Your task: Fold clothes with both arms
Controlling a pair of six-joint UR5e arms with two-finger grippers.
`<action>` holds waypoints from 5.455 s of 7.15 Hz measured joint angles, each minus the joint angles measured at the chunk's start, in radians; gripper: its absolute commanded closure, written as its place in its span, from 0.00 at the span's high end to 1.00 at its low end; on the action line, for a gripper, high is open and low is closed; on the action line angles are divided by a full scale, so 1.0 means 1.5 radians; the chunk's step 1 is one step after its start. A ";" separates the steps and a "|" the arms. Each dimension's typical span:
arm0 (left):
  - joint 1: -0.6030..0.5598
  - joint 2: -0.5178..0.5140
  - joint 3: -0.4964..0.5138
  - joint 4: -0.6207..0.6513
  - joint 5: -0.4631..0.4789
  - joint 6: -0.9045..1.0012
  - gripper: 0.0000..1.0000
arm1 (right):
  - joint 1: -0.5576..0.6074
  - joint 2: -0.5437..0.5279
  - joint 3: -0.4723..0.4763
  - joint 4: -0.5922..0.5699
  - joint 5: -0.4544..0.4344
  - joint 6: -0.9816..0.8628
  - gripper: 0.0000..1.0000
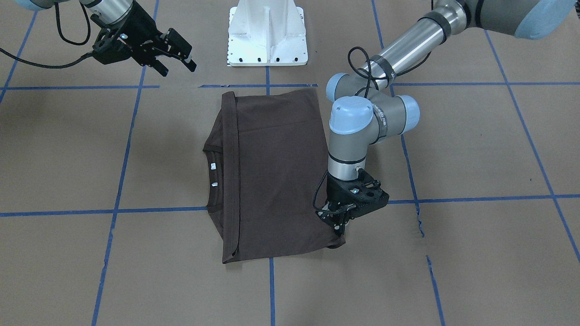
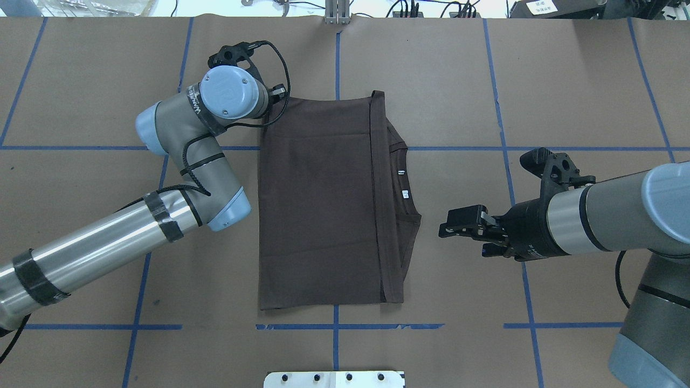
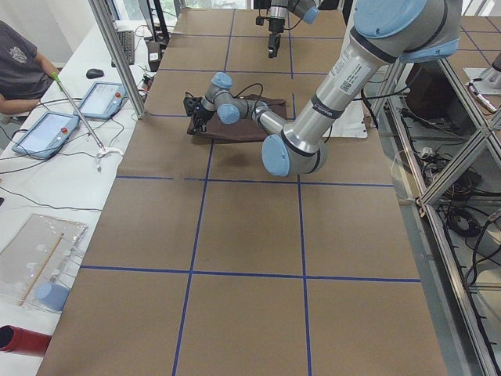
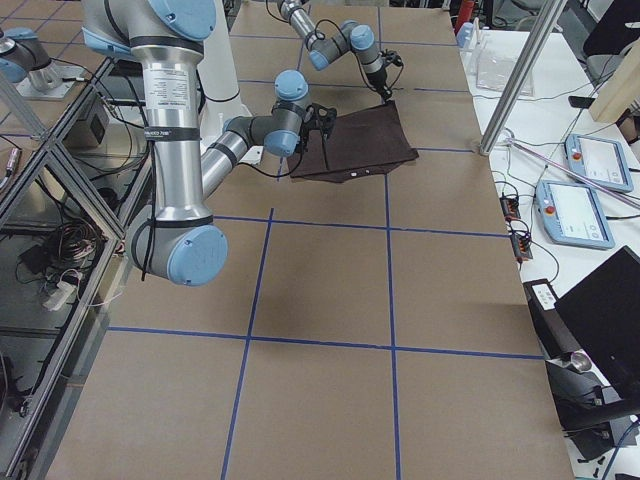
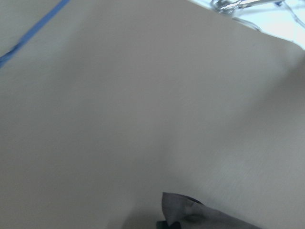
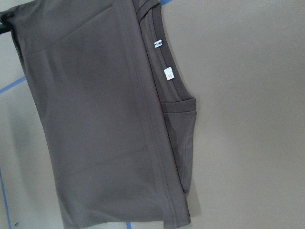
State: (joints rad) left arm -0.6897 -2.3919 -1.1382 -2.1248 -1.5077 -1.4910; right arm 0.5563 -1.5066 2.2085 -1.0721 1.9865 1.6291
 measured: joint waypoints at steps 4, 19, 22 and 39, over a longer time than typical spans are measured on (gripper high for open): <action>-0.047 -0.022 0.057 -0.059 0.002 0.082 1.00 | 0.003 0.014 -0.034 -0.002 -0.008 -0.002 1.00; -0.059 0.177 -0.467 0.316 -0.157 0.138 1.00 | -0.121 0.396 -0.352 -0.461 -0.077 -0.179 1.00; -0.059 0.178 -0.466 0.316 -0.163 0.136 1.00 | -0.132 0.393 -0.353 -0.478 -0.076 -0.179 1.00; -0.018 0.228 -0.516 0.297 -0.213 0.061 1.00 | -0.058 0.296 -0.173 -0.534 -0.076 -0.255 1.00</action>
State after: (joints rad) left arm -0.7166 -2.0502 -1.9118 -1.6790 -1.8274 -1.3989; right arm 0.4689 -1.0627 1.9497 -1.8726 1.8732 1.2462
